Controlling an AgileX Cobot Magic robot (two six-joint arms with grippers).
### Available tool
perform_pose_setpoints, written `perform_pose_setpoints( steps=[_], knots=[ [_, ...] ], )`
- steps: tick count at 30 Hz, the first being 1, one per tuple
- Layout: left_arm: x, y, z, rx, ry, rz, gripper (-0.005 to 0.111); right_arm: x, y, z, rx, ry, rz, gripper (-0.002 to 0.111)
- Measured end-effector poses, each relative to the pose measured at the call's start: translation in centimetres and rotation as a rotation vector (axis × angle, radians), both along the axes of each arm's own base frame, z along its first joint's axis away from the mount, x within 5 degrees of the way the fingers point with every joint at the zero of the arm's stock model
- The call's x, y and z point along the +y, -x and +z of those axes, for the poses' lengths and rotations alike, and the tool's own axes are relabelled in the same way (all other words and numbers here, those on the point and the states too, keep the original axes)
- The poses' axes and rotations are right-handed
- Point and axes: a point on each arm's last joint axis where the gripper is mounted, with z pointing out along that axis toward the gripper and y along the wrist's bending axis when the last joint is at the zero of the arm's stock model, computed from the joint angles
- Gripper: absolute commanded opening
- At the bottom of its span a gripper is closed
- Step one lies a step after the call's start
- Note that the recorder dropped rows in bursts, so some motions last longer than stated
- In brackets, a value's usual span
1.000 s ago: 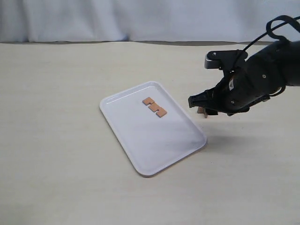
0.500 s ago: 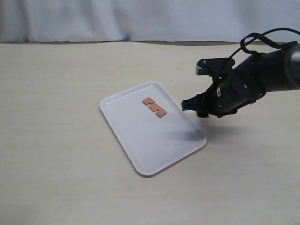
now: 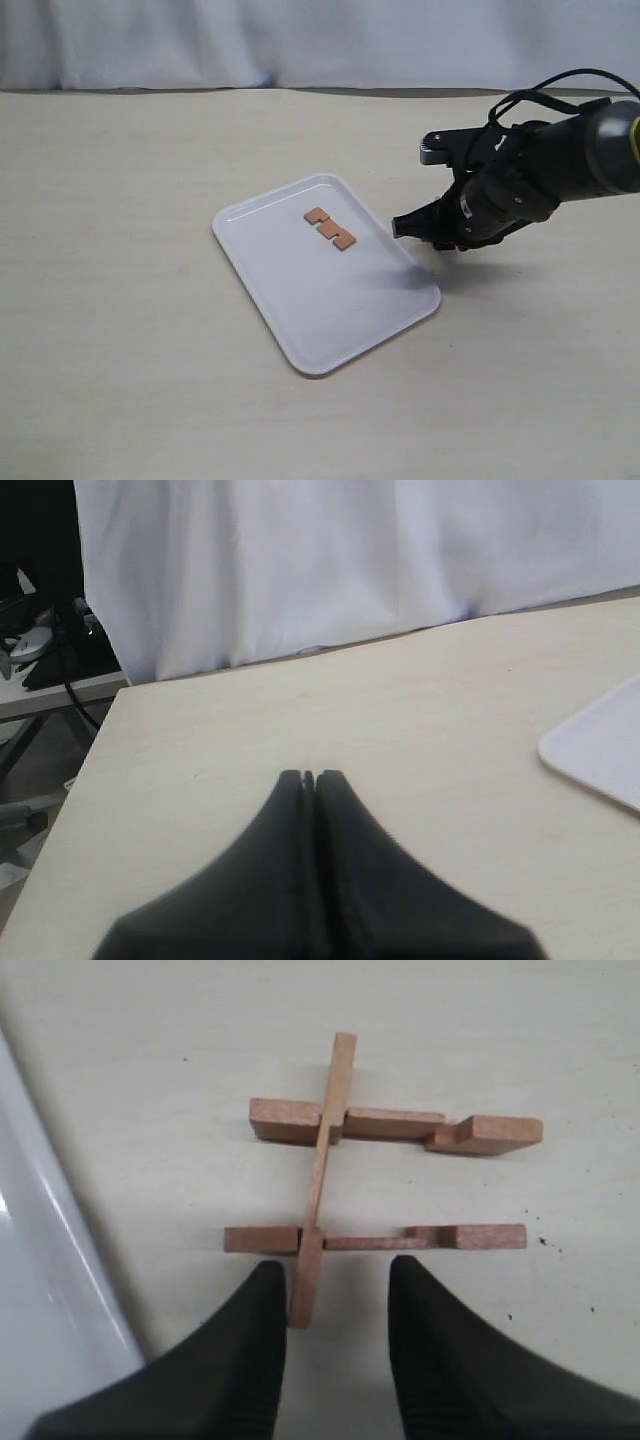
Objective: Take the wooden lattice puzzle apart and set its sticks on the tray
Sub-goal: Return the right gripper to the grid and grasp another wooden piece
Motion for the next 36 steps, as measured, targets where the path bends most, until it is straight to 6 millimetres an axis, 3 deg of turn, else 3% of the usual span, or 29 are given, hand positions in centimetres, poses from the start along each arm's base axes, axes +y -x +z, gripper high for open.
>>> perform_pose_setpoints(
  steps=[21, 27, 29, 32, 36],
  knots=[
    [0.00, 0.00, 0.00, 0.000, 0.000, 0.000, 0.000, 0.09, -0.13, 0.05, -0.021, -0.024, -0.025, 0.030],
    [0.00, 0.00, 0.00, 0.000, 0.000, 0.000, 0.000, 0.17, -0.21, -0.77, -0.009, -0.032, -0.025, 0.030],
    [0.00, 0.00, 0.00, 0.000, 0.000, 0.000, 0.000, 0.20, -0.24, -0.84, -0.011, -0.035, -0.023, 0.025],
    [0.00, 0.00, 0.00, 0.000, 0.000, 0.000, 0.000, 0.22, -0.26, -0.83, -0.013, -0.037, -0.021, 0.004],
    [0.00, 0.00, 0.00, 0.000, 0.000, 0.000, 0.000, 0.23, -0.27, -0.83, -0.014, -0.035, -0.017, 0.005]
  ],
)
